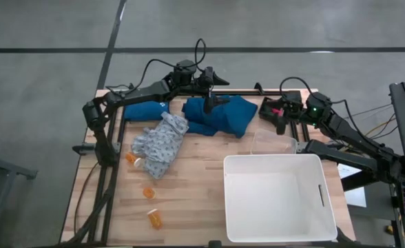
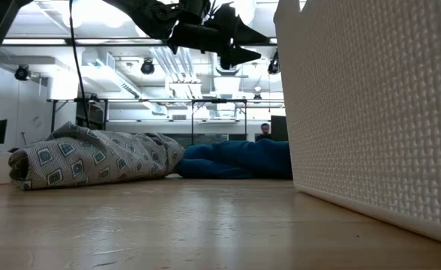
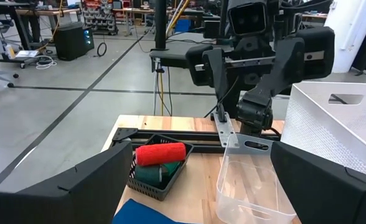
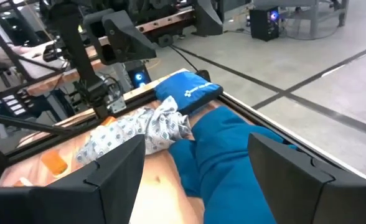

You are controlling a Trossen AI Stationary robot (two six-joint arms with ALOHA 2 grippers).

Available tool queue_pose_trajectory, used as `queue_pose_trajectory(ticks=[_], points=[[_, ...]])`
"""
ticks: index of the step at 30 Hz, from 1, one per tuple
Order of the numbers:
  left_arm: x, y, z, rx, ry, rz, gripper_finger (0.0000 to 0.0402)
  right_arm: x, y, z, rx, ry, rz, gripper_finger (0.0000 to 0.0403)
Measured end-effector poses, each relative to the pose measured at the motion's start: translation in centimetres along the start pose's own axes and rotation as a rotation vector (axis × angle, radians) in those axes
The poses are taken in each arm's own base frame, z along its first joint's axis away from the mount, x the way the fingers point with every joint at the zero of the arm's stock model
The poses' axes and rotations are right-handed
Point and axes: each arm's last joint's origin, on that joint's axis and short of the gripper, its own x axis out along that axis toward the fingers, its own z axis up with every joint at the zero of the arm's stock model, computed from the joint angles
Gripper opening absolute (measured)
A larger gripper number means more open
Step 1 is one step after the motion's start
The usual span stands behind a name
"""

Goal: Pick & place medical supplies in basket/bin
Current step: Put the top orange pill bottle into the transparent bin

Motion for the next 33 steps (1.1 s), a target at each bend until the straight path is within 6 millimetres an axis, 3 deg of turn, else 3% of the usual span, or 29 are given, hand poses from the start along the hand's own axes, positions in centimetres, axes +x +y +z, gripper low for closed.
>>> queue_pose_trajectory(ticks=[28, 33], points=[[0.01, -0.01, 0.02, -0.007, -0.002, -0.001, 0.0388, -0.08, 0.03, 0.01, 0.003, -0.002, 0.003, 0.0272], [0.01, -0.02, 0.02, -0.248, -0.002, -0.001, 0.0386, -0.07, 0.03, 0.01, 0.003, -0.001, 0.002, 0.0274]])
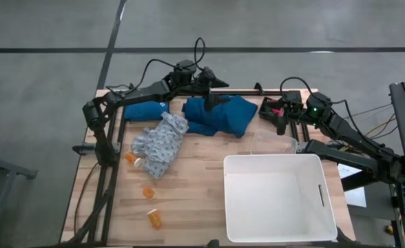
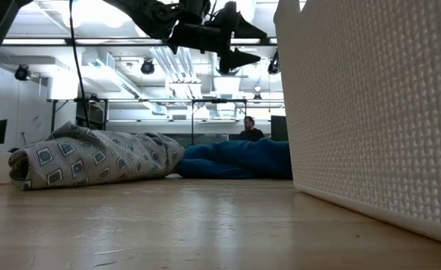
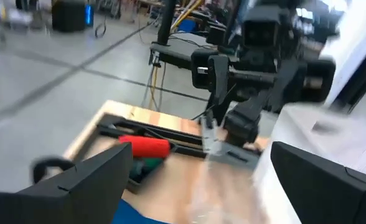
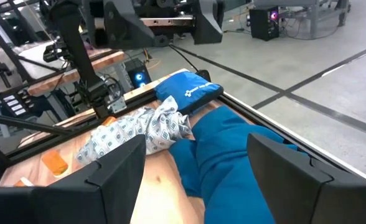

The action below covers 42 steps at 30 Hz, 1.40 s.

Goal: Pick & place medical supplies in basket/bin
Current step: Put the top orange pill bottle into the transparent bin

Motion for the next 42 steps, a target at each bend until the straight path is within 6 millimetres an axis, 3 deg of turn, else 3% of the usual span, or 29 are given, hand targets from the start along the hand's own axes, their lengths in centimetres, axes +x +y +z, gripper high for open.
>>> queue_pose_trajectory(ticks=[11, 17, 20, 30, 42], points=[[0.0, 0.0, -0.3, -0.488, 0.026, 0.011, 0.0386, 0.0, 0.0, 0.0, 0.000, 0.000, 0.000, 0.0283], [-0.2, 0.2, -0.8, -0.512, 0.090, 0.013, 0.0386, 0.0, 0.0, 0.0, 0.000, 0.000, 0.000, 0.0275], [-0.9, 0.1, -1.1, -0.432, 0.175, -0.043, 0.0387, 0.0, 0.0, 0.0, 0.000, 0.000, 0.000, 0.0272], [-6.7, -3.8, 0.9, -0.102, 0.347, 0.074, 0.0388, 0.0, 0.0, 0.0, 0.000, 0.001, -0.001, 0.0276], [-14.3, -8.0, 1.5, -0.124, 0.560, 0.149, 0.0388, 0.0, 0.0, 0.0, 0.000, 0.001, -0.001, 0.0280]])
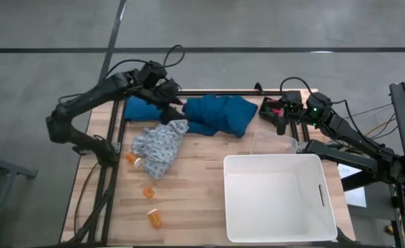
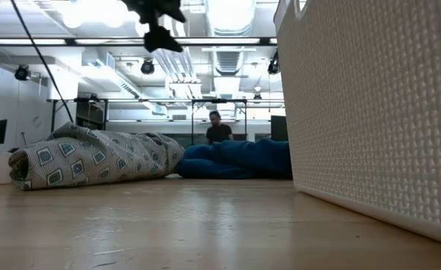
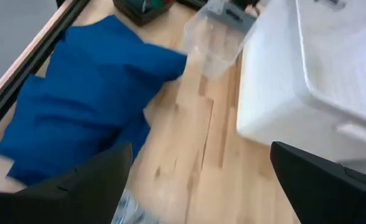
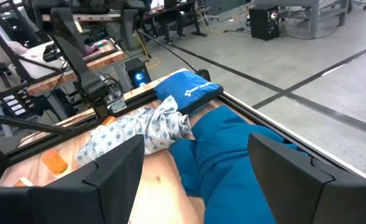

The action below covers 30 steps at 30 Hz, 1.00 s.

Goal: Pick & place medical supplies in basket/bin
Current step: Put the top orange pill bottle into the transparent bin

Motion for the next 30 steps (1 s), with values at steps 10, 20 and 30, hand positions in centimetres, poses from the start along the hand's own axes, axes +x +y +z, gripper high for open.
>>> queue_pose_trajectory(ticks=[10, 20, 30], points=[[-3.7, -1.4, -5.6, -0.099, 0.065, 0.042, 0.0387, 0.0, 0.0, 0.0, 0.000, 0.000, 0.000, 0.0278], [-4.6, -1.7, -11.9, -0.294, 0.073, 0.065, 0.0388, 0.0, 0.0, 0.0, 0.000, 0.000, 0.000, 0.0288], [-4.2, -1.5, -15.0, -0.320, 0.090, 0.079, 0.0386, 0.0, 0.0, 0.0, 0.000, 0.001, 0.000, 0.0282]])
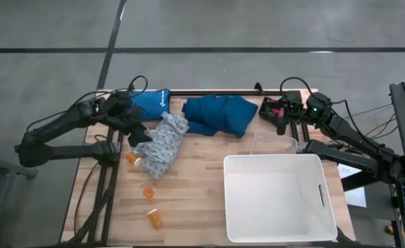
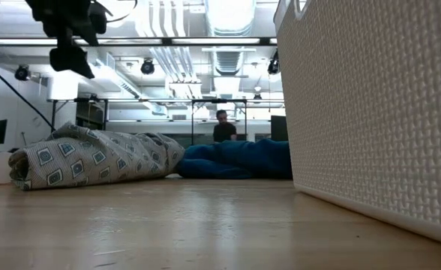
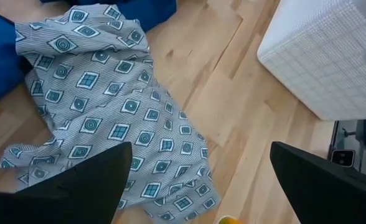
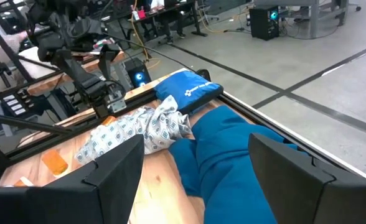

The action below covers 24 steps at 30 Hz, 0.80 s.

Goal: Pick & place medical supplies in basket/bin
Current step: Put the top orange pill bottle into the transparent bin

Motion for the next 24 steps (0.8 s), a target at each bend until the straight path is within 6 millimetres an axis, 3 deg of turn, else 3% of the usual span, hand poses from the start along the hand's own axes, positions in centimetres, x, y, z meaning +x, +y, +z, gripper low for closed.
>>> queue_pose_trajectory(ticks=[6, 24], points=[[0.03, -0.03, 0.13, 0.006, -0.011, -0.003, 0.0387, 0.00, 0.00, 0.00, 0.000, 0.000, 0.000, 0.0289], [0.06, 0.25, -0.29, -0.204, 0.016, 0.054, 0.0385, 0.00, 0.00, 0.00, 0.000, 0.000, 0.000, 0.0287]])
